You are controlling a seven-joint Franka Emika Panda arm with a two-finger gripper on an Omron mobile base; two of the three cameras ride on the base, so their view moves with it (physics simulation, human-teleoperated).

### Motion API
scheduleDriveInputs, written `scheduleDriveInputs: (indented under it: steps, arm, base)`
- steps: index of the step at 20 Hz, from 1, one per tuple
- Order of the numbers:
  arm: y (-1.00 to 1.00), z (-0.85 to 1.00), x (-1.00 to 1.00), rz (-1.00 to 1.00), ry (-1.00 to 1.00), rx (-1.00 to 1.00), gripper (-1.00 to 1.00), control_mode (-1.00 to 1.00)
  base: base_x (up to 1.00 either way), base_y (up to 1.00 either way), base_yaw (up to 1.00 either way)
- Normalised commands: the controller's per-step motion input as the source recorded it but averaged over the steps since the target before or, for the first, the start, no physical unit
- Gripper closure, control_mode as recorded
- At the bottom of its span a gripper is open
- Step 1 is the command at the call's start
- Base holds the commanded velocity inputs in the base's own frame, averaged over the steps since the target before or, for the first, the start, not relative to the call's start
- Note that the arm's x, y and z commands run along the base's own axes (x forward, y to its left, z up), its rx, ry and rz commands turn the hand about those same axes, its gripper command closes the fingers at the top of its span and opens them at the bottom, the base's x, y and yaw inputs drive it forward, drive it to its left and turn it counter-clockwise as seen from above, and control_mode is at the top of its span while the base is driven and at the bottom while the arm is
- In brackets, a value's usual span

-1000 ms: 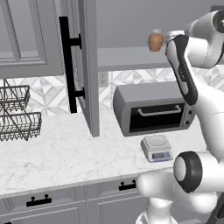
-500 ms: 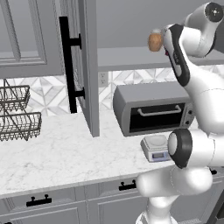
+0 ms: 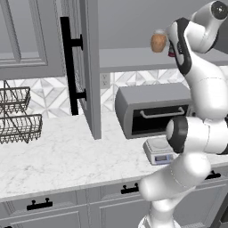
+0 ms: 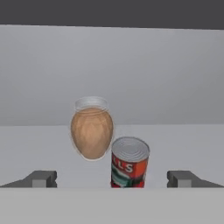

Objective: Pick the canned food and place it on the digital scale for weighing, and close the cabinet.

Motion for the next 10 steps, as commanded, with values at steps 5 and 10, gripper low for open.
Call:
scheduleDriveInputs:
  steps: [5,10]
  arm:
    - [-0.06,-0.14,0.34,0.01,0.00,0.00,-1.00,-1.00]
    - [-0.11,-0.23,0.19,0.00,0.00,0.00,-1.00,-1.00]
  base:
    - [0.00,0.00,0.00]
    - [0.00,0.00,0.00]
